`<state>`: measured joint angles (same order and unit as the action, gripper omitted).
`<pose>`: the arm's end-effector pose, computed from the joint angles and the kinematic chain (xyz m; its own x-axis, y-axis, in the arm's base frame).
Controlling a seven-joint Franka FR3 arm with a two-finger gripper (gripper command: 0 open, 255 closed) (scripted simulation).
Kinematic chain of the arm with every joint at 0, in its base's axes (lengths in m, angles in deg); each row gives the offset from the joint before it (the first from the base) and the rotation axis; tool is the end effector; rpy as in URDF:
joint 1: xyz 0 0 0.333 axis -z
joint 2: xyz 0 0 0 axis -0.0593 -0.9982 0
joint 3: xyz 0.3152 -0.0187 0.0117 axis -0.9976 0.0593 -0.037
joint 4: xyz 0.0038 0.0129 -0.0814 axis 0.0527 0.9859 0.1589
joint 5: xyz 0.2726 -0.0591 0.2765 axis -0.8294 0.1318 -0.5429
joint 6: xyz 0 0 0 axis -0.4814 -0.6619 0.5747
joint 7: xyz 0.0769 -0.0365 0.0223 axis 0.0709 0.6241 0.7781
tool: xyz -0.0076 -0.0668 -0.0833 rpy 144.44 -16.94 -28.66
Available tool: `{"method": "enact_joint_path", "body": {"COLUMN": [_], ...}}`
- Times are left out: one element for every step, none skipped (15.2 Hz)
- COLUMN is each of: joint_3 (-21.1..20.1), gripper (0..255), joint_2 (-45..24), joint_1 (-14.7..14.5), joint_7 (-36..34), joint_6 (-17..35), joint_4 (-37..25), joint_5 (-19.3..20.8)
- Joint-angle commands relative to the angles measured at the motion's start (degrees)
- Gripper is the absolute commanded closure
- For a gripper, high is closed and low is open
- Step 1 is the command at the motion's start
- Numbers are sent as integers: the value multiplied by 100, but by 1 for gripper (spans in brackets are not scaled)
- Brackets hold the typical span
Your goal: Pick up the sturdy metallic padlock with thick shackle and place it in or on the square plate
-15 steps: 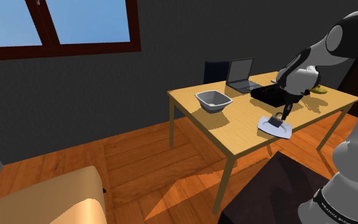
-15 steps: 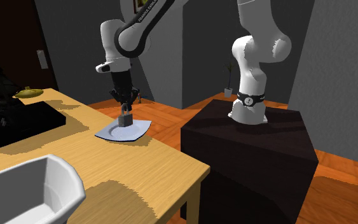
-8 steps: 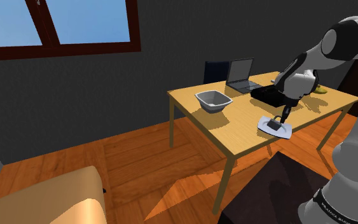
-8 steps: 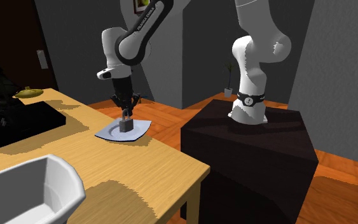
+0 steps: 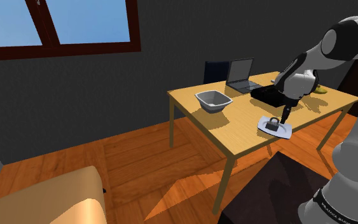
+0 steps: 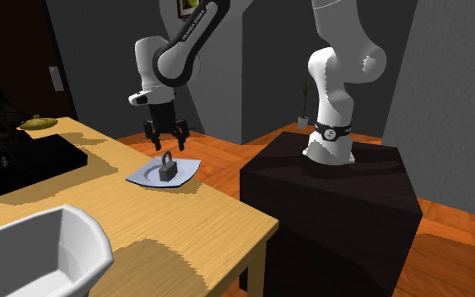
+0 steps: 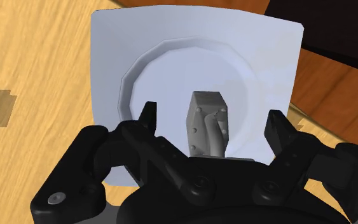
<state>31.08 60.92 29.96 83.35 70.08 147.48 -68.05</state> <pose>0.3418 -0.4831 0.2214 0.9631 0.2677 -0.0288 0.2655 -0.9619 -0.0648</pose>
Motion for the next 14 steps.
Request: {"method": "enact_joint_path", "body": {"joint_3": [0, 0, 51, 99, 142, 173, 172, 172, 172, 172, 172, 172, 172, 172], "gripper": [0, 0, 0, 0, 0, 0, 0, 0, 0, 0, 0, 0, 0, 0], "joint_2": [0, 0, 134, 263, 388, 483, 483, 484, 483, 483, 483, 483, 483, 483], "joint_1": [0, 0, -36, -69, -100, -121, -120, -120, -120, -120, -120, -120, -120, -120], "joint_7": [0, 0, -50, -99, -147, -184, -184, -185, -185, -185, -185, -185, -185, -185], "joint_6": [0, 0, -149, -300, -455, -578, -578, -578, -578, -578, -578, -578, -578, -578], "joint_4": [0, 0, -23, -54, -93, -129, -129, -128, -129, -129, -129, -129, -129, -129], "joint_5": [0, 0, 76, 151, 225, 281, 282, 282, 282, 282, 282, 282, 282, 282]}}
